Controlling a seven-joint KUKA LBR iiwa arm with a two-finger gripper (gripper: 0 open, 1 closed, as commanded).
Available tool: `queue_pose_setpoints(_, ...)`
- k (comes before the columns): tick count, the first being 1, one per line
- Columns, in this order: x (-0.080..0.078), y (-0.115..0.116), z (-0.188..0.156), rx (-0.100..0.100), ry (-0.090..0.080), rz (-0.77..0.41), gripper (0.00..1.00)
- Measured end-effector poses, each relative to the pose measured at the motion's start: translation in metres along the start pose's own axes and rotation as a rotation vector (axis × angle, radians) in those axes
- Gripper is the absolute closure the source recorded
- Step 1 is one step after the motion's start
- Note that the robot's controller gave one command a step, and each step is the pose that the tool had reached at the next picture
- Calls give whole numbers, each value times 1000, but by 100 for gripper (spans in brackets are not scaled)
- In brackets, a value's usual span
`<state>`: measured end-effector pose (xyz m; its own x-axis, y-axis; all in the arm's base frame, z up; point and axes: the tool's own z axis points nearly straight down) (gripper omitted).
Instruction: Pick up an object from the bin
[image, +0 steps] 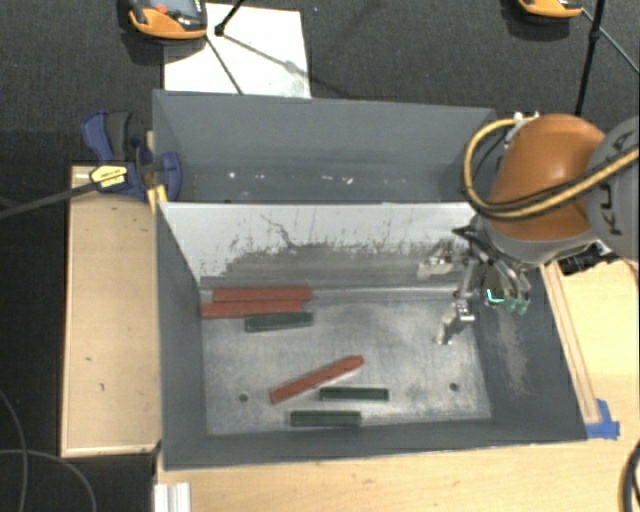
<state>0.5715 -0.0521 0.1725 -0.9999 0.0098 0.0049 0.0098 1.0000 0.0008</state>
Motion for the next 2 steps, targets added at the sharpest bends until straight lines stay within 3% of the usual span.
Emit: queue_pose_setpoints(2,-2,1,-3,1,-9,-3,0)
